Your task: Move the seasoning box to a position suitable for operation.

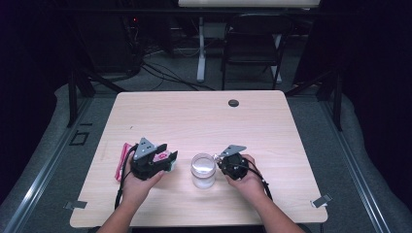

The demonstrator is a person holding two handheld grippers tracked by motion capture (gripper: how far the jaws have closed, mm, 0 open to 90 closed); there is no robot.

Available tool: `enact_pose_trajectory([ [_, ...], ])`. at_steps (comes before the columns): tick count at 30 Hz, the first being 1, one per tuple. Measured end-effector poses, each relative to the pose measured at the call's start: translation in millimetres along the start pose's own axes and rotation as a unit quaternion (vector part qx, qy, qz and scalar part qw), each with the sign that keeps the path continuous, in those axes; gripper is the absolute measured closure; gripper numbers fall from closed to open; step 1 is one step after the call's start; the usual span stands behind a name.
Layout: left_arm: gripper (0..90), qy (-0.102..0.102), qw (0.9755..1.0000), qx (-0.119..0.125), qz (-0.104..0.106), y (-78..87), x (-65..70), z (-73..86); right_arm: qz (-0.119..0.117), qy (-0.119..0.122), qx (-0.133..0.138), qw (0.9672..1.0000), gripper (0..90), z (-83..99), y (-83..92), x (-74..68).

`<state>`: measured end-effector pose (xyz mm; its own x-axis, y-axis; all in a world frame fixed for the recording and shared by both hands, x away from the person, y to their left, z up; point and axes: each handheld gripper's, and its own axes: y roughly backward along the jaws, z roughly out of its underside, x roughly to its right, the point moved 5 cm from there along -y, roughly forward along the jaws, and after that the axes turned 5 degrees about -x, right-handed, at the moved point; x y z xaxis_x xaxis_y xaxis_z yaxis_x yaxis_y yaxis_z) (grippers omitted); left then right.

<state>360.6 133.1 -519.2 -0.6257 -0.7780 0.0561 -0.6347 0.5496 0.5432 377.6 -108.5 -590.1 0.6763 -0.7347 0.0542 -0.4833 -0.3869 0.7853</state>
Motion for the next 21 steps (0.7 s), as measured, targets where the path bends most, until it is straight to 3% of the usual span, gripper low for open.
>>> enact_pose_trajectory([
  [4,49.6,-0.008,0.9999,0.001,0.012,-6.5,5.8,-5.7,-0.007,0.001,-0.004,1.0,81.5,7.6,9.5,-7.5],
  [6,50.0,-0.014,0.9998,-0.002,0.017,-9.0,9.0,-7.8,-0.026,-0.005,-0.001,0.9997,79.2,9.9,16.9,-9.2],
  [10,51.2,-0.026,0.9995,-0.006,0.017,-12.4,13.1,-8.8,-0.068,-0.031,0.026,0.9968,74.7,8.3,38.1,-9.5],
  [13,52.6,-0.024,0.9995,-0.005,0.02,-11.5,13.3,-9.7,-0.083,-0.038,0.043,0.9948,73.7,4.4,53.7,-7.6],
  [21,59.9,-0.027,0.9988,-0.025,0.031,-11.7,14.8,-6.9,-0.07,-0.042,0.077,0.9937,68.0,-3.4,68.2,-6.9],
])
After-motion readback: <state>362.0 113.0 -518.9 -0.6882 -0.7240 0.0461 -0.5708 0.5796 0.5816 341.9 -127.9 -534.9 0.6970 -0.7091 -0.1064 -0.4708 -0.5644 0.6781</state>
